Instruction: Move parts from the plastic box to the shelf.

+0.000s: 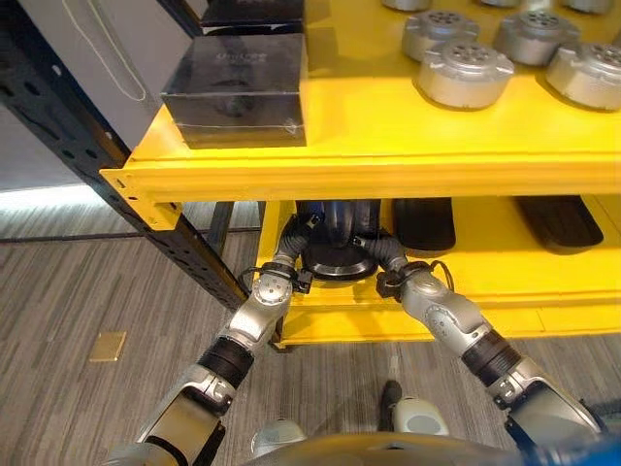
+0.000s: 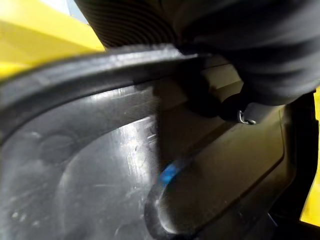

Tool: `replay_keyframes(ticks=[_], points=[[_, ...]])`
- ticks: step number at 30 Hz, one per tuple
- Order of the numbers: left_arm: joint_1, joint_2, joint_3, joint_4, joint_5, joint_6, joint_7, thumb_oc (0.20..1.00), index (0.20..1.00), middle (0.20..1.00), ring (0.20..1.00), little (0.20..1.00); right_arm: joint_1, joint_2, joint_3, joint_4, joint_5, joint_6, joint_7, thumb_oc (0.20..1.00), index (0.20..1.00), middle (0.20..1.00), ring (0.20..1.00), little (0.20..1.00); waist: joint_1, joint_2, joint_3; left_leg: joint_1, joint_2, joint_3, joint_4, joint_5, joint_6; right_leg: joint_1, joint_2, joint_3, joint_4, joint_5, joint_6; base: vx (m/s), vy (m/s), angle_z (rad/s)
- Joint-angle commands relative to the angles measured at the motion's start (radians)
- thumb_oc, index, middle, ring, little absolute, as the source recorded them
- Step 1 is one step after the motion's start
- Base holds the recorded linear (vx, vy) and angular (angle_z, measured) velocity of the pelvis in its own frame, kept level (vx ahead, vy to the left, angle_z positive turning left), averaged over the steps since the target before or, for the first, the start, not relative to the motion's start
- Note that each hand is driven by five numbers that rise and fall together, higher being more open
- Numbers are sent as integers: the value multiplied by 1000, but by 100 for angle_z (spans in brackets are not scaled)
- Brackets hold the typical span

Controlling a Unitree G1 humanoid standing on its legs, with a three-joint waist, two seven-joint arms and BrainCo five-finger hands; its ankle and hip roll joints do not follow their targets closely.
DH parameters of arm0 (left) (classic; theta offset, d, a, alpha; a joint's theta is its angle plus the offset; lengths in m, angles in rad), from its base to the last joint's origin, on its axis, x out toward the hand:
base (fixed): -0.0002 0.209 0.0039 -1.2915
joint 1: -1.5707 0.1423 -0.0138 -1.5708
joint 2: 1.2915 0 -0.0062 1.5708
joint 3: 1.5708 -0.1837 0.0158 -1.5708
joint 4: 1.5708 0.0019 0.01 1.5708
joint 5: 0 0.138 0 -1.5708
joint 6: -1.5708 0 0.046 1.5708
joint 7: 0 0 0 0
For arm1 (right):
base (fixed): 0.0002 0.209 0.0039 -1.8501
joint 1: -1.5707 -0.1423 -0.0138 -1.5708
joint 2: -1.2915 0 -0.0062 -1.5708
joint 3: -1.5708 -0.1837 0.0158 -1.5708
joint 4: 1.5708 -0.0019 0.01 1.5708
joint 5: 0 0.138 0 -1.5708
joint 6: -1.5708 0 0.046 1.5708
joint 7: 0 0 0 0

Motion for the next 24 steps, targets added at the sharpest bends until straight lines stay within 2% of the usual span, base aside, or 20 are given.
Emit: replay_keyframes(ticks=[1,2,4,5,6,9,11,16,24], points=[[-46,2,-88,-49,7,-82,-47,200,200,200,200,200,-139,92,-15,-40,-30,-51,37,200,200,200,200,200,22,-46,-10,-119,-38,22,193,37,22,81,26,47,-23,-68,6,41,-31,40],[-50,-3,-82,-40,7,-83,-46,200,200,200,200,200,-145,96,-10,-32,-29,-50,35,200,200,200,200,200,26,-45,-6,-127,-27,6,178,56,17,87,31,52,-21,-75,2,72,81,23],[-54,-10,-74,-27,10,-85,-39,200,200,200,200,200,-152,97,2,-27,-24,-40,31,200,200,200,200,200,30,-42,-6,-109,-22,-13,77,55,28,88,27,51,-9,-82,3,154,237,0],[-56,-21,-77,-11,8,-89,-31,200,200,200,200,200,-143,100,14,-32,-22,-21,23,200,200,200,200,200,31,-30,-6,-116,1,-75,-5,141,0,90,29,62,4,-87,3,164,251,-7],[-56,-22,-79,-8,8,-90,-29,200,200,200,200,200,-143,100,15,-32,-18,-20,20,200,200,200,200,200,31,-29,-6,-120,3,-82,-4,149,-2,90,30,63,4,-86,3,197,284,-4],[-64,-20,-75,6,-25,-71,-22,200,200,200,200,200,-131,97,20,-22,16,-10,33,200,200,200,200,200,27,-34,-16,-87,-13,-59,-76,85,13,87,-1,38,20,-93,22,135,157,-12],[-31,-7,-74,-8,-16,-63,-41,200,200,200,200,200,-79,86,30,-52,14,-9,45,200,200,200,200,200,30,-39,-22,-41,-37,-65,-139,81,11,89,-9,30,6,-78,34,169,103,-19],[4,0,-74,-28,0,-52,-39,200,200,200,200,200,-71,103,32,-37,22,-18,15,200,200,200,200,200,39,-40,-30,-26,-57,-82,-162,80,16,92,4,46,-14,-72,30,91,28,15],[4,-1,-61,-31,10,-21,-22,200,200,200,200,200,-73,123,27,7,-13,-25,14,200,200,200,200,200,42,-33,-23,-33,-63,-88,-152,75,21,91,13,55,-9,-82,22,28,7,1]])
